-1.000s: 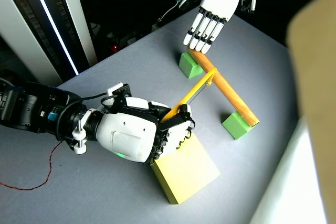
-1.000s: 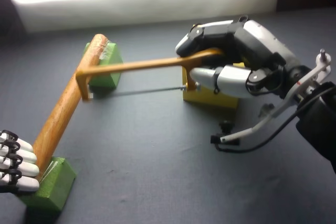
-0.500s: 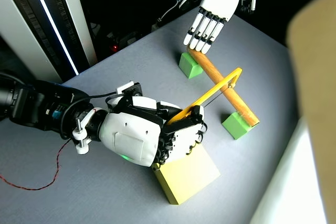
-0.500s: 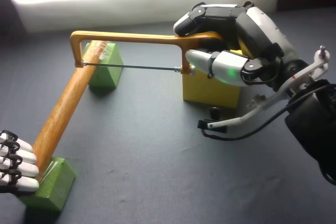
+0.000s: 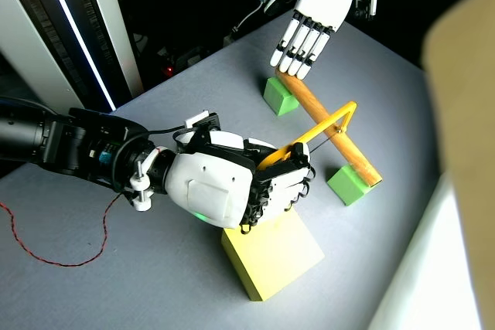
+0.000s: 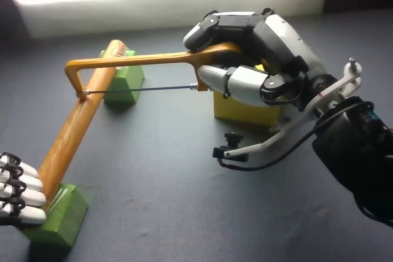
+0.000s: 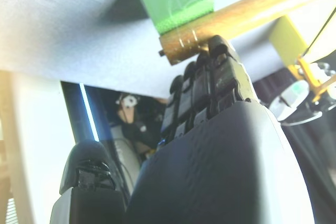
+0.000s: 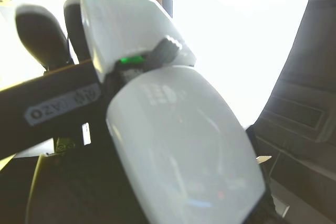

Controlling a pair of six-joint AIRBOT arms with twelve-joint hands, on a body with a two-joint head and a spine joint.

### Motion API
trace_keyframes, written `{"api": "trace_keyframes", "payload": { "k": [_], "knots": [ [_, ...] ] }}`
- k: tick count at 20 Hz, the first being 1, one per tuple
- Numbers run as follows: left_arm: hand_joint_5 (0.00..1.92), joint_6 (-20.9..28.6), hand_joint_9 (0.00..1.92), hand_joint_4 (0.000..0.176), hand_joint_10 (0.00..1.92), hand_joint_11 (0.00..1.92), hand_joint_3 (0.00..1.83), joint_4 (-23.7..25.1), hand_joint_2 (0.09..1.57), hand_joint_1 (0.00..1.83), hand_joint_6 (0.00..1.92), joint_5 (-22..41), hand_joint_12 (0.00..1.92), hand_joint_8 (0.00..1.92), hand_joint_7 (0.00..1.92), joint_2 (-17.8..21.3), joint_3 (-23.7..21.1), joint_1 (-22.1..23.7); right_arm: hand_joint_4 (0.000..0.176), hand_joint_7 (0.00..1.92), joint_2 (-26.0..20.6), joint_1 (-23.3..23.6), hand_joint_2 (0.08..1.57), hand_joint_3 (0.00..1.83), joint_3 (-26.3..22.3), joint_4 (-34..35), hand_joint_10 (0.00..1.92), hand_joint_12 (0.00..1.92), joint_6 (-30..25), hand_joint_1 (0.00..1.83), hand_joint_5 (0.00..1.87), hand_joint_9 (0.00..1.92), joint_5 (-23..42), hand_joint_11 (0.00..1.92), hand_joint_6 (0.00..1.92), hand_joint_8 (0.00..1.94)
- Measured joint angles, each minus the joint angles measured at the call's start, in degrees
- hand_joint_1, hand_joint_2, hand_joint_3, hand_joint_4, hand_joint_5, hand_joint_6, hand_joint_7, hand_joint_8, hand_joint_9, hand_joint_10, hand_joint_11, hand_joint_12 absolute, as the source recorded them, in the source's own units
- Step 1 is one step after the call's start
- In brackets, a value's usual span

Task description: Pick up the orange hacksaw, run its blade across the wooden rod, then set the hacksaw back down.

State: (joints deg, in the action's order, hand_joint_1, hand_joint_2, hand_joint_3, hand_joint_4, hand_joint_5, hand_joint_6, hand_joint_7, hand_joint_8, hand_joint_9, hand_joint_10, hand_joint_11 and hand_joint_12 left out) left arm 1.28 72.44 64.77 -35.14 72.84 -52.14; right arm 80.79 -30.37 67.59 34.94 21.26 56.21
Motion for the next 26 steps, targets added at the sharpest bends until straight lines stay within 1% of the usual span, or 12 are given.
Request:
{"api": "trace_keyframes", "payload": {
  "k": [2,4,6,7,8,10,12,14,18,19,22,26],
  "knots": [
    [0.05,-0.02,0.06,0.0,0.0,0.0,0.0,0.0,1.16,0.09,0.0,-0.02,0.25,0.0,0.05,0.0,0.0,0.0,0.0,0.82,0.63,0.02,1.18,0.0,0.04,0.22,1.48,1.54,0.33,1.36,0.84,0.82,-0.96,0.8,1.01,1.25],
    [0.03,-0.02,0.05,0.0,0.0,0.0,0.0,0.0,1.16,0.11,0.0,-0.04,0.22,0.0,0.04,0.0,0.0,0.0,0.0,0.8,1.31,0.22,1.18,0.0,0.04,0.15,1.48,1.55,0.98,1.36,0.85,0.82,-1.92,0.82,1.01,1.28],
    [0.03,-0.02,0.06,0.0,0.0,0.0,0.0,0.02,1.16,0.07,0.0,-0.07,0.25,0.0,0.05,0.0,0.0,0.0,0.0,0.81,2.23,0.22,1.17,0.0,0.28,0.15,1.48,1.56,1.18,1.36,0.88,0.82,-2.1,0.83,0.96,1.27],
    [0.03,0.0,0.06,0.0,0.0,0.0,0.0,0.04,1.16,0.08,0.0,-0.07,0.26,0.0,0.05,0.0,0.0,0.0,0.0,0.82,2.64,0.24,1.16,0.0,0.55,0.17,1.35,1.71,1.25,1.46,0.88,0.83,-2.12,0.78,0.89,1.19],
    [0.03,0.0,0.06,0.0,0.0,0.0,0.0,0.07,1.16,0.09,0.0,-0.07,0.26,0.0,0.05,0.0,0.0,0.0,0.0,0.82,3.13,0.35,1.16,0.0,0.98,0.17,1.42,1.59,1.33,1.38,0.88,0.85,-2.12,0.81,0.95,1.22],
    [0.04,0.0,0.07,0.0,0.0,0.0,0.0,0.07,1.15,0.1,0.0,-0.07,0.28,0.0,0.06,0.0,0.0,0.02,0.0,0.82,4.57,1.05,1.17,0.0,2.36,0.35,1.45,1.54,1.44,1.36,0.86,0.84,-2.43,0.83,0.99,1.24],
    [0.02,0.02,0.05,0.0,0.0,0.0,0.0,0.0,1.16,0.08,0.0,0.0,0.25,0.0,0.04,0.0,0.0,0.13,0.0,0.84,6.78,2.1,1.17,0.0,3.89,0.24,1.46,1.53,1.53,1.37,0.86,0.84,-2.58,0.82,0.99,1.2],
    [0.03,0.0,0.06,0.0,0.0,0.0,0.0,0.0,1.16,0.1,0.0,0.0,0.25,0.0,0.05,-0.07,0.0,0.13,0.0,0.83,8.52,2.62,1.17,0.0,4.66,0.22,1.47,1.55,1.53,1.36,0.85,0.83,-2.62,0.82,0.99,1.24],
    [0.02,0.0,0.04,0.0,0.0,0.0,0.0,0.02,1.17,0.07,0.0,-0.04,0.22,0.0,0.04,-0.07,0.0,0.13,0.0,0.83,11.76,3.45,1.17,0.0,6.47,-0.04,1.45,1.54,1.73,1.37,0.85,0.85,-3.3,0.84,1.01,1.21],
    [0.03,-0.02,0.06,0.0,0.0,0.0,0.0,0.07,1.17,0.07,0.0,-0.07,0.25,0.0,0.05,-0.07,0.02,0.13,0.0,0.82,12.76,3.72,1.17,0.0,7.43,0.02,1.46,1.54,1.73,1.36,0.84,0.85,-3.37,0.84,1.03,1.22],
    [0.02,0.0,0.05,0.0,0.0,0.0,0.0,0.04,1.17,0.07,0.0,-0.07,0.22,0.0,0.04,-0.09,0.02,0.13,0.0,0.8,14.38,4.04,1.18,0.0,9.05,0.17,1.48,1.55,1.62,1.36,0.85,0.82,-2.89,0.83,1.02,1.28],
    [0.02,0.0,0.04,0.0,0.0,0.0,0.0,0.02,1.18,0.06,0.0,-0.07,0.17,0.0,0.03,-0.11,0.0,0.13,0.0,0.82,16.22,4.52,1.17,0.0,10.25,0.33,1.48,1.56,1.57,1.36,0.89,0.81,-2.71,0.8,0.94,1.27]
  ]
}}
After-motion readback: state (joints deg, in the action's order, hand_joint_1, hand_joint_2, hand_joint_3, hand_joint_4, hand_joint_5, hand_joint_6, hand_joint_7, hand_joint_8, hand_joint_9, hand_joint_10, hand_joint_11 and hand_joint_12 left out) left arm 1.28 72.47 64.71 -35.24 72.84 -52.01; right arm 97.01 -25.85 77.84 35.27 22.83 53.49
